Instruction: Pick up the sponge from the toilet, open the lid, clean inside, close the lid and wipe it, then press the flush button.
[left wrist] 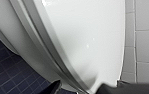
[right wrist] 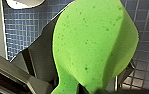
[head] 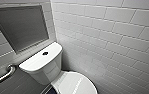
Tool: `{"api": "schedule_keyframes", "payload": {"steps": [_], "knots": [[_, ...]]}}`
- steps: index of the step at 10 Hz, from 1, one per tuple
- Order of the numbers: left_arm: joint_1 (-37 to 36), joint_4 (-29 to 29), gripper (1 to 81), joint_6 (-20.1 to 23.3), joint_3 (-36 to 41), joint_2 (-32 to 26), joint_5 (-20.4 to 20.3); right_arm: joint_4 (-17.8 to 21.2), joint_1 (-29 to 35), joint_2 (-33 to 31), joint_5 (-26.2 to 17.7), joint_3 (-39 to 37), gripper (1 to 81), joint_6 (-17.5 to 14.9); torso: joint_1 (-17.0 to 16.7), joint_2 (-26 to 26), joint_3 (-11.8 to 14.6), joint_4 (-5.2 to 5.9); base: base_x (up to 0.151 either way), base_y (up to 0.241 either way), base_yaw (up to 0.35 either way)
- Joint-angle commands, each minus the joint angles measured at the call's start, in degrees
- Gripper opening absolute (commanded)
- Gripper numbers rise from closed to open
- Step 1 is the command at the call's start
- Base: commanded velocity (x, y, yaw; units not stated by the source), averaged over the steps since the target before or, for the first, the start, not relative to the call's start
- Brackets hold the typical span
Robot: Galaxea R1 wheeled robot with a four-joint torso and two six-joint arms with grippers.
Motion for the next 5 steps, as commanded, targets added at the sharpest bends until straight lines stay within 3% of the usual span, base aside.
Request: {"api": "schedule_keyframes", "payload": {"steps": [1,5], "knots": [[-6.6,0.0,81.1,-0.4,1.0,0.7,2.6,-0.7,0.1,-2.5,-3.7,0.7,1.0,0.1,0.0,0.0,0.0,0.00,0.000,0.000,0.000],[-7.0,-0.1,81.1,-1.2,0.5,2.0,2.8,-0.6,0.1,-2.7,-3.7,0.6,1.0,0.1,0.0,0.0,0.0,0.00,0.000,0.000,0.000]]}}
